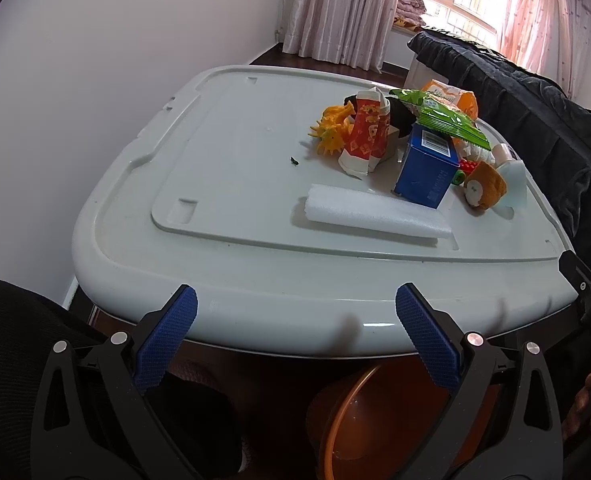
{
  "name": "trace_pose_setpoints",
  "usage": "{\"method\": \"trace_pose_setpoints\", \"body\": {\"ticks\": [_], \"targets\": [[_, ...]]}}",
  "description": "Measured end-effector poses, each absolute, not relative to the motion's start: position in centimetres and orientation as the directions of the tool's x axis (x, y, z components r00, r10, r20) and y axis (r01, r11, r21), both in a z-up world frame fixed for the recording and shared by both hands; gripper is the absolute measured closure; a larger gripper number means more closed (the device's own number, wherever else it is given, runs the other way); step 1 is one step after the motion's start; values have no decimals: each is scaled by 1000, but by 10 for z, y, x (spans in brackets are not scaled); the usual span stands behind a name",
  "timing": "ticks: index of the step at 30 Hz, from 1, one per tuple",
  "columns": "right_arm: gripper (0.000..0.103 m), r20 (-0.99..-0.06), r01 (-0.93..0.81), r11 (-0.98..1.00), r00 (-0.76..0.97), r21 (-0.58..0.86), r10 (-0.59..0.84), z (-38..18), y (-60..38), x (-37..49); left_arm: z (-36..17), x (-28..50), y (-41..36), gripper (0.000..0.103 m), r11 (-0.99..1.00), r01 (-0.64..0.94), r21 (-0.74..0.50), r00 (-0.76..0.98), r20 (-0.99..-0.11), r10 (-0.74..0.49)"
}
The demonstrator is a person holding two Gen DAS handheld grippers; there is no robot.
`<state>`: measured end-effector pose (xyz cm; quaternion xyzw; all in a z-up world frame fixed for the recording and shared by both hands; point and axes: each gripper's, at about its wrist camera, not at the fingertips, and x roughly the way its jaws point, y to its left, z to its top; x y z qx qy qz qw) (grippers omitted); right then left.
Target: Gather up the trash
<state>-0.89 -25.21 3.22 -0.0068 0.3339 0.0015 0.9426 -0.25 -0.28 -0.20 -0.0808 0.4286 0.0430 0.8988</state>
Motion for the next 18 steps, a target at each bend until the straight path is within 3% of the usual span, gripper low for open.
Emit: {"method": "trace_pose_setpoints", "body": {"ticks": [18], "targets": [[5, -632, -90, 996, 770, 27, 87, 53, -260, 16, -2, -2, -5, 6, 985, -140, -96, 625, -780, 13]]}}
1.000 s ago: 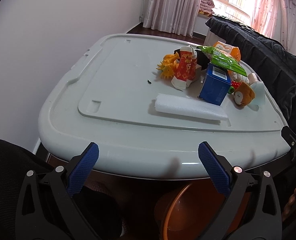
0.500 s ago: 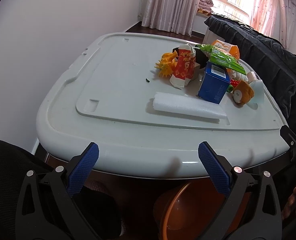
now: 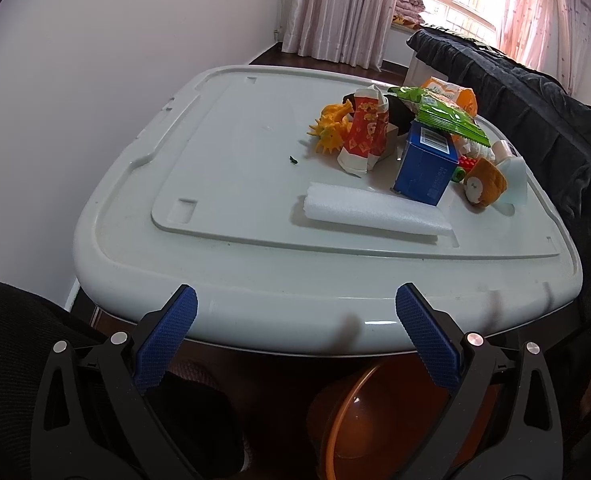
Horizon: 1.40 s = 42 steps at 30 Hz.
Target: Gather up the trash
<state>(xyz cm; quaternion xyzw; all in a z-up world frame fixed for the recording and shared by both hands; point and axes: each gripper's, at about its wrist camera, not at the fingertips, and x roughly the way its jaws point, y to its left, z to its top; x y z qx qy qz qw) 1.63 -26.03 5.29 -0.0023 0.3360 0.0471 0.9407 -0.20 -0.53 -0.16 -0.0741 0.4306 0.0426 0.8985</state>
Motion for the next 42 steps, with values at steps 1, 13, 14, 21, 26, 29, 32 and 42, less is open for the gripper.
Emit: {"method": "trace_pose_setpoints", "body": {"ticks": [1, 13, 14, 21, 26, 29, 32, 42], "targets": [[5, -636, -102, 994, 766, 29, 97, 55, -262, 25, -2, -2, -6, 6, 986, -138, -92, 625, -781, 14], [5, -691, -52, 984, 706, 172, 158, 49, -270, 125, -5, -6, -13, 6, 991, -112, -75, 605, -796, 8], [5, -696, -39, 981, 700, 188, 161, 47, -270, 132, -6, -6, -13, 6, 991, -113, -71, 603, -797, 11], [32, -744, 30, 968, 645, 251, 173, 23, -266, 169, -4, -12, -10, 6, 991, -114, -70, 607, -795, 14], [87, -785, 75, 958, 593, 276, 180, -4, -268, 183, -5, -13, -8, 6, 990, -117, -74, 603, -797, 12], [88, -770, 63, 950, 604, 306, 208, -3, -274, 176, -6, -13, -7, 6, 990, -119, -75, 600, -800, 12], [88, -765, 25, 958, 608, 285, 212, 7, -274, 165, -6, -14, -7, 6, 991, -110, -80, 603, -797, 2], [88, -684, -126, 954, 672, 270, 282, 69, -289, 83, 11, 3, -37, 6, 997, 13, -74, 639, -767, -66]]}}
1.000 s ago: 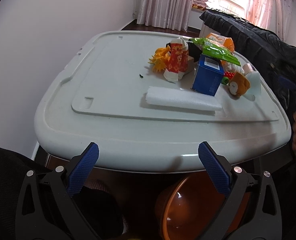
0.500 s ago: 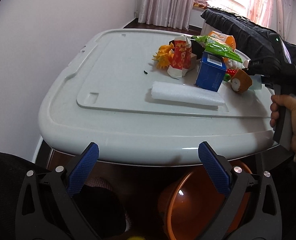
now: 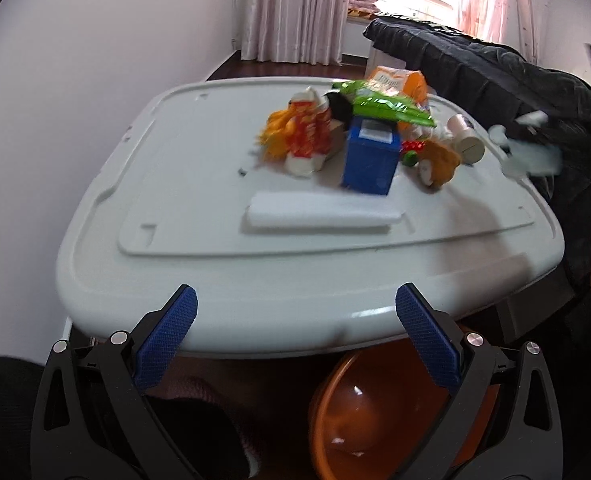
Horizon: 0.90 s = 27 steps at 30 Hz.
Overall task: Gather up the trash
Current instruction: 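Grasp the light-blue plastic cup with the right tool while the left tool grasps the white foam strip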
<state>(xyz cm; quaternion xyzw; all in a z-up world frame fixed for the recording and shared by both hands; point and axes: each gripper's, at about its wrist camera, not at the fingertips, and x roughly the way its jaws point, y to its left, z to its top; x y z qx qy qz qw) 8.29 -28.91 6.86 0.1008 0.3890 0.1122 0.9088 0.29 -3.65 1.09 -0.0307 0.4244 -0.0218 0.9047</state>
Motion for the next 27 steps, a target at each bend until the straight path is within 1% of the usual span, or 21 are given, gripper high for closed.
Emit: {"method": "trace_pose_setpoints", "body": {"ticks": [2, 5, 8, 11, 14, 20, 22, 24, 25, 27], "targets": [[88, -678, -145, 949, 669, 281, 303, 66, -293, 71, 14, 12, -42, 6, 997, 23, -77, 646, -760, -74], [88, -691, -160, 948, 653, 274, 310, 54, -291, 59, 18, 31, -50, 6, 993, 112, -47, 644, -757, -109], [88, -701, -160, 941, 631, 300, 331, 44, -293, 52, 21, 53, -53, 6, 956, 294, 3, 600, -779, -181], [88, -698, -147, 937, 633, 316, 335, 42, -298, 52, 18, 77, -48, 6, 868, 496, -4, 505, -812, -292], [88, -688, -131, 935, 645, 330, 333, 43, -303, 51, 12, 98, -47, 6, 793, 609, -15, 425, -838, -342], [88, -700, -106, 928, 628, 356, 340, 36, -306, 57, -8, 113, -59, 6, 681, 732, 22, 359, -862, -357], [88, -707, -102, 927, 619, 361, 343, 33, -305, 60, -14, 112, -63, 6, 638, 770, 21, 335, -864, -376], [88, -711, -99, 926, 613, 365, 346, 31, -305, 62, -24, 108, -68, 7, 607, 793, 46, 334, -867, -370], [88, -713, -98, 925, 609, 367, 348, 30, -304, 63, -29, 109, -70, 9, 598, 800, 57, 332, -871, -361], [87, -718, -99, 927, 604, 363, 345, 28, -302, 65, -32, 108, -69, 14, 601, 798, 32, 329, -860, -390]]}}
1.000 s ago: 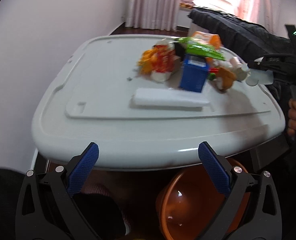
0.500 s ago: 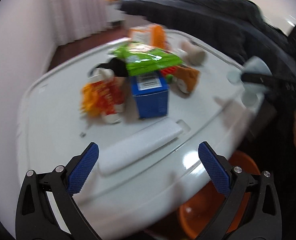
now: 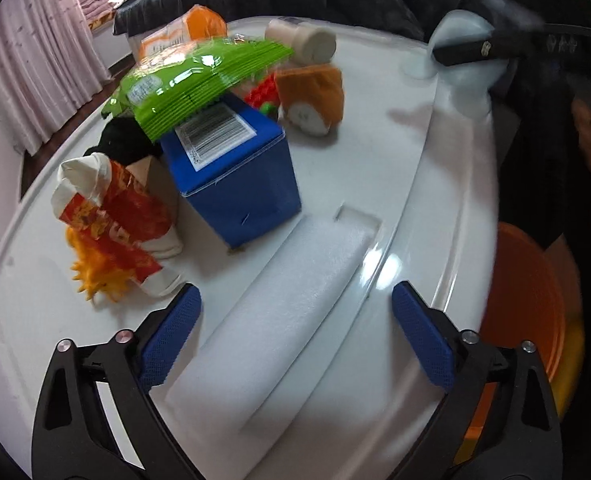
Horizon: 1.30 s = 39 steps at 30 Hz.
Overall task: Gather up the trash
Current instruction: 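Grasp the light-blue plastic cup with the right tool while the left tool grasps the white foam strip, then carry the foam strip and blue cup to the orange bucket and release both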
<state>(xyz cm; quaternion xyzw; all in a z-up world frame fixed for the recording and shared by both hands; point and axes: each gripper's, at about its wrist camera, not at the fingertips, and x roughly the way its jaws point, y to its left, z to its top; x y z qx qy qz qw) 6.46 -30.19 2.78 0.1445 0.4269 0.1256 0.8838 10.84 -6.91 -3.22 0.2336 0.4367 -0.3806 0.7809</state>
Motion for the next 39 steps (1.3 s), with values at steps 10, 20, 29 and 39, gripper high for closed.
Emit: {"method": "trace_pose_setpoints", "body": {"ticks": [10, 20, 29, 39], "targets": [[94, -712, -121, 931, 612, 345, 344, 29, -290, 69, -22, 80, -81, 62, 659, 751, 25, 362, -851, -380], [95, -715, -165, 942, 617, 292, 329, 31, -281, 64, -10, 77, -73, 75, 821, 570, -14, 453, -828, -329], [98, -675, -196, 923, 634, 331, 377, 50, -288, 46, 27, 56, -55, 76, 923, 375, -87, 561, -771, -300], [98, -686, -288, 907, 594, 308, 421, 76, -278, -38, 34, -37, -74, 76, 978, 170, -123, 563, -803, -199]]}}
